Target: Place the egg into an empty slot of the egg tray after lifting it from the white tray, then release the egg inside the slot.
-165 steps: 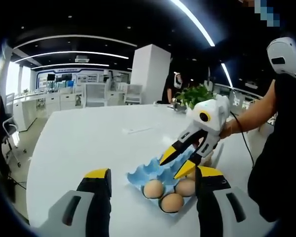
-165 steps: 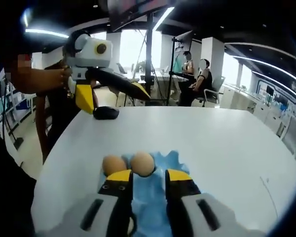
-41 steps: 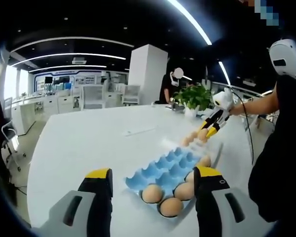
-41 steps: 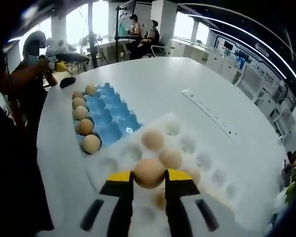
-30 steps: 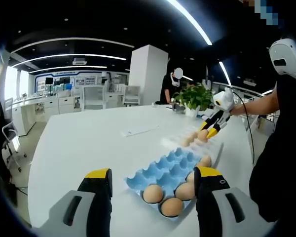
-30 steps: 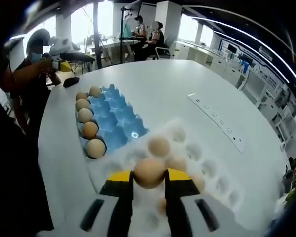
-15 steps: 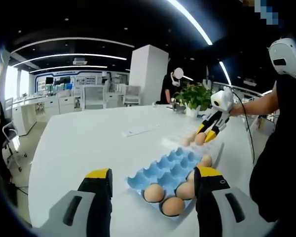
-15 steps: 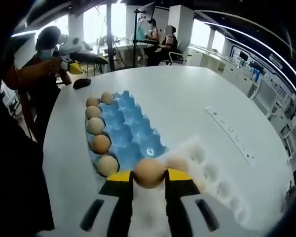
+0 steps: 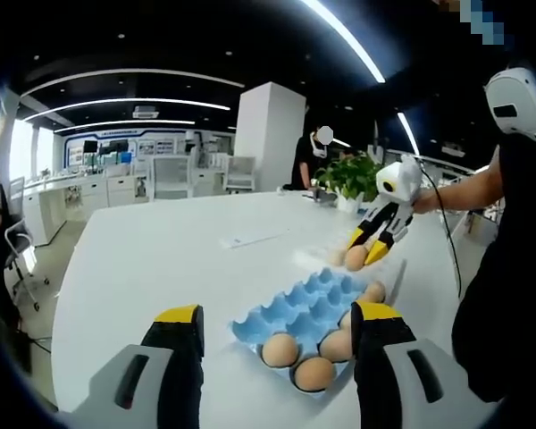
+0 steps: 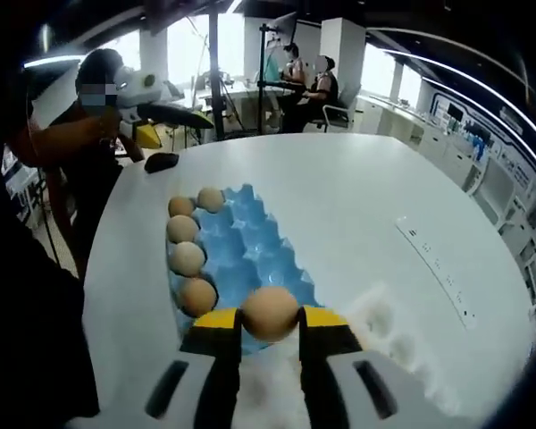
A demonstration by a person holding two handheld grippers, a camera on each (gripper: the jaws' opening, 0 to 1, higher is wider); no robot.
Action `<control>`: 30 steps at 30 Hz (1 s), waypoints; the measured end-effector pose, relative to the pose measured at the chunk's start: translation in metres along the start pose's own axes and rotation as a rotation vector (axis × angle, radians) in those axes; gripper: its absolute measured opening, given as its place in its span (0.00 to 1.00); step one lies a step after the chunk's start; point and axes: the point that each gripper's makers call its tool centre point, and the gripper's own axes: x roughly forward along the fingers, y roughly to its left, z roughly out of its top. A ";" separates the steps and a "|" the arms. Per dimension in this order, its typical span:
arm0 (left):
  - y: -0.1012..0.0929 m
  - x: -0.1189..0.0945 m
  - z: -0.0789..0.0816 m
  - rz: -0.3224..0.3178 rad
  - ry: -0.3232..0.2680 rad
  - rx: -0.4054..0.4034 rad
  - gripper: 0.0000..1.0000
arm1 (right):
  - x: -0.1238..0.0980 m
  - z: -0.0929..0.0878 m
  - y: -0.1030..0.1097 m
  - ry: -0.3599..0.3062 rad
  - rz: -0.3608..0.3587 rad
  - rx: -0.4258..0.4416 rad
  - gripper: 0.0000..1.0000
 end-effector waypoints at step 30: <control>0.003 -0.004 -0.008 0.005 0.004 -0.014 0.67 | 0.072 0.067 0.054 -0.080 0.172 -0.081 0.24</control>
